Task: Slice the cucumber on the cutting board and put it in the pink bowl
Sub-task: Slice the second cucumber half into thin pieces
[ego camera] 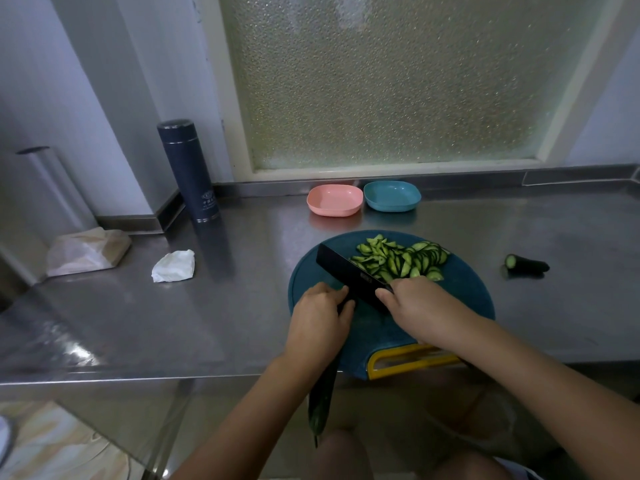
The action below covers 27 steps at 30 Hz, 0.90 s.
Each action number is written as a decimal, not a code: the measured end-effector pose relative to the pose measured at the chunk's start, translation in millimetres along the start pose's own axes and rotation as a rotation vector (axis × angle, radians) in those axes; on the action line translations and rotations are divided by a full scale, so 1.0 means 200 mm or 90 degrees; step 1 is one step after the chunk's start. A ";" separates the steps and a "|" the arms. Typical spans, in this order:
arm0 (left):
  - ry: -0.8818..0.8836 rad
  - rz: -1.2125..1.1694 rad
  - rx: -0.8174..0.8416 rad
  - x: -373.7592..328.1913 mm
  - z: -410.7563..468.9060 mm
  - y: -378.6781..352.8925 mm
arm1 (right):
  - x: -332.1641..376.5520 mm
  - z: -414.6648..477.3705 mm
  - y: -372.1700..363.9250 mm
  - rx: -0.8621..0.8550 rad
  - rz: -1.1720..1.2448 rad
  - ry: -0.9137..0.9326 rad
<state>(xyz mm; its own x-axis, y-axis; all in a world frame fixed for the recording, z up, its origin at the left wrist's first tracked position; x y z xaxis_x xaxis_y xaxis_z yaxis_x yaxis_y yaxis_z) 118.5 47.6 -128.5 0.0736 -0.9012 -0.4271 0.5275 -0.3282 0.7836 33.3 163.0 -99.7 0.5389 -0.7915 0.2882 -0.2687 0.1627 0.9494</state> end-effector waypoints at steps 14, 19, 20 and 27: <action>-0.004 0.033 0.001 0.00 0.00 -0.01 | 0.04 -0.07 0.04 0.011 0.004 0.015; -0.016 0.037 0.001 0.00 0.00 -0.01 | 0.07 -0.04 0.02 0.013 0.001 0.025; -0.016 0.032 -0.004 0.00 0.00 -0.01 | 0.07 -0.03 0.00 0.015 0.006 0.026; -0.011 0.004 -0.031 0.01 -0.01 -0.01 | 0.05 -0.01 -0.03 -0.006 0.031 0.013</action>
<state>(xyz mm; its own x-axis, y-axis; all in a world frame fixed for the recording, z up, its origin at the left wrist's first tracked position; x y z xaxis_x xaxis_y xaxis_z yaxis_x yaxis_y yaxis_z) 119.7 47.3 -131.1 0.0629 -0.9079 -0.4144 0.5681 -0.3088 0.7628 42.1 155.0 -102.7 0.5422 -0.7701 0.3360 -0.2869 0.2061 0.9355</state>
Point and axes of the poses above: each hand's wrist, its own z-axis towards the middle knuckle, its own y-axis out of the back of the hand, x = y × z, the point moved 5 cm from there along z, towards the middle knuckle, and after that the axes turned 10 degrees about -y, right-handed, at the moved point
